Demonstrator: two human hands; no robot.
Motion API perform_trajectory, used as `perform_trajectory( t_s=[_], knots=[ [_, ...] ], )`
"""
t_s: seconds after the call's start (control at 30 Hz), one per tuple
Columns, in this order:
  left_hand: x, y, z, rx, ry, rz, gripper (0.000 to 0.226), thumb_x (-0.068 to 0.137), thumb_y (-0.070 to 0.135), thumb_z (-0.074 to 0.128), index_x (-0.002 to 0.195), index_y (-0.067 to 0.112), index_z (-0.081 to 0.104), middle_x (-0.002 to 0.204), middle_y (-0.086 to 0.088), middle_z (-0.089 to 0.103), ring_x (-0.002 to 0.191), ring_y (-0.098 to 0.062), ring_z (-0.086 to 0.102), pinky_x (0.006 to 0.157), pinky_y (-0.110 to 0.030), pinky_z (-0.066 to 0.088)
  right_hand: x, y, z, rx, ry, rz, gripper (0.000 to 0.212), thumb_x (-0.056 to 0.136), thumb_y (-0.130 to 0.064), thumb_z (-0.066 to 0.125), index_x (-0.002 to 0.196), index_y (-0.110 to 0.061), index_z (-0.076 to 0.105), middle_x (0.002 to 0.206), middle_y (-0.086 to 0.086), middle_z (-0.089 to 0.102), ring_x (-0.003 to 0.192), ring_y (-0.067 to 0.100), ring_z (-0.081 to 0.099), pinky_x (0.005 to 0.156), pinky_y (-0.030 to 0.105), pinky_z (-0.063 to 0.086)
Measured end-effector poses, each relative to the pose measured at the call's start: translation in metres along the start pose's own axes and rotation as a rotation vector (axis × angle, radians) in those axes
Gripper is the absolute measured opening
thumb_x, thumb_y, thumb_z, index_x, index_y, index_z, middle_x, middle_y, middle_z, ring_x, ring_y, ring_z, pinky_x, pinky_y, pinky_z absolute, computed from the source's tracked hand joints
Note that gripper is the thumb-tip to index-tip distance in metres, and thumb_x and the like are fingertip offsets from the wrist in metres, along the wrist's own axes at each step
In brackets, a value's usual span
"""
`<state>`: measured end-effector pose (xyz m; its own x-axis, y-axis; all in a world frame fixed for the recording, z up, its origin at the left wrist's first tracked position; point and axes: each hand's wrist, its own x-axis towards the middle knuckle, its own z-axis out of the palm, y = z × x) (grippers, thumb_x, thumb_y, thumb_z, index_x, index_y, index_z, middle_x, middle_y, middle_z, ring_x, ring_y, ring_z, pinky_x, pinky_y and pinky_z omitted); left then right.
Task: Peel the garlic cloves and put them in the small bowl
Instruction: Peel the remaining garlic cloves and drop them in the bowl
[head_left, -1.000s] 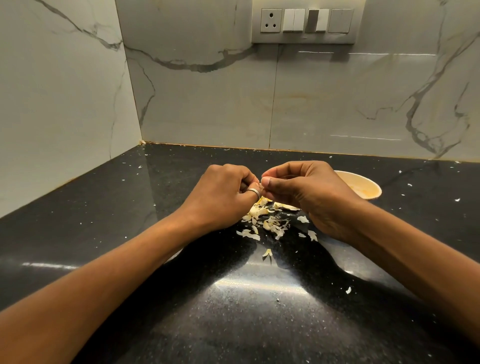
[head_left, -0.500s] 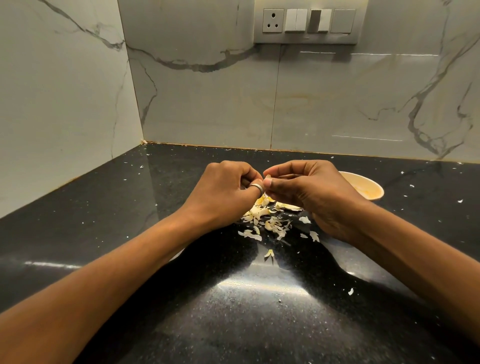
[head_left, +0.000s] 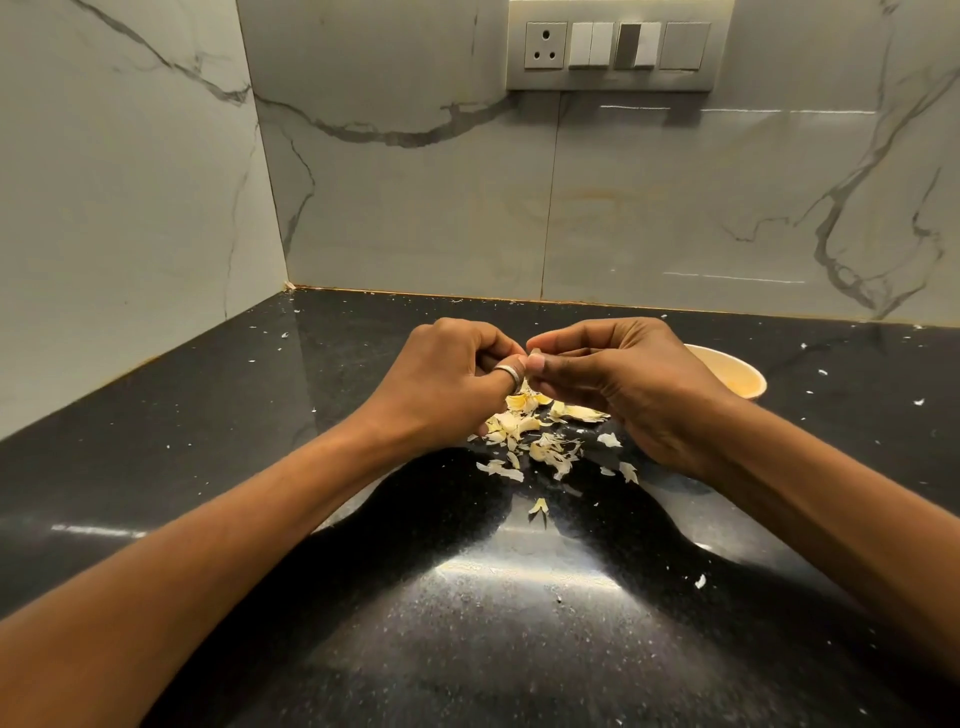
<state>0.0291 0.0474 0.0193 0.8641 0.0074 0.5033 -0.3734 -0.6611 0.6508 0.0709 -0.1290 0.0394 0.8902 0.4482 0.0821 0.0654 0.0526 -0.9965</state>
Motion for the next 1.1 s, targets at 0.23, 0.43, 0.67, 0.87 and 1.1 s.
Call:
perform_trajectory(
  t_s=[0.23,0.43,0.67,0.87,1.1],
  knots=[
    [0.0,-0.0024,0.0012,0.04,0.001,0.015,0.014,0.095,0.026,0.068,0.096,0.013,0.073,0.066,-0.001,0.07,0.057,-0.019,0.07,0.054,-0.04,0.061,-0.0013,0.0005,0.001,-0.025,0.002,-0.004,0.016,0.082,0.007,0.072,0.096,0.002,0.074,0.092,0.02,0.076,0.079,0.021,0.075,0.072,0.024,0.062],
    [-0.0008,-0.0016,0.0025,0.024,-0.021,-0.015,0.016,0.096,0.026,0.067,0.098,0.011,0.073,0.067,-0.003,0.069,0.053,-0.012,0.067,0.053,-0.034,0.061,0.0001,0.0028,0.0017,-0.049,0.003,-0.004,0.013,0.081,0.006,0.074,0.093,0.0,0.075,0.084,0.015,0.077,0.077,0.019,0.075,0.072,0.024,0.062],
    [-0.0002,-0.0002,0.0029,-0.063,-0.009,-0.047,0.016,0.094,0.028,0.068,0.098,0.012,0.071,0.073,-0.001,0.069,0.062,-0.009,0.068,0.051,-0.035,0.061,-0.0001,0.0011,0.0015,-0.039,0.016,-0.015,0.014,0.083,0.006,0.072,0.096,0.001,0.074,0.092,0.02,0.076,0.083,0.023,0.075,0.075,0.026,0.062],
    [0.0024,0.004,-0.0021,-0.307,-0.066,-0.183,0.013,0.09,0.028,0.074,0.095,0.017,0.07,0.088,-0.016,0.069,0.067,-0.013,0.061,0.044,-0.025,0.053,-0.0013,-0.004,-0.0008,0.0,0.021,-0.007,0.015,0.083,0.005,0.071,0.098,0.001,0.073,0.09,0.017,0.077,0.077,0.02,0.075,0.065,0.021,0.06],
    [0.0021,0.0065,-0.0039,-0.368,-0.112,-0.242,0.012,0.091,0.024,0.071,0.095,0.014,0.069,0.08,-0.003,0.065,0.06,-0.004,0.056,0.042,-0.02,0.047,-0.0007,-0.0048,-0.0001,0.043,-0.017,0.026,0.017,0.084,0.009,0.07,0.1,0.006,0.071,0.094,0.023,0.076,0.077,0.022,0.075,0.064,0.021,0.06]
  ],
)
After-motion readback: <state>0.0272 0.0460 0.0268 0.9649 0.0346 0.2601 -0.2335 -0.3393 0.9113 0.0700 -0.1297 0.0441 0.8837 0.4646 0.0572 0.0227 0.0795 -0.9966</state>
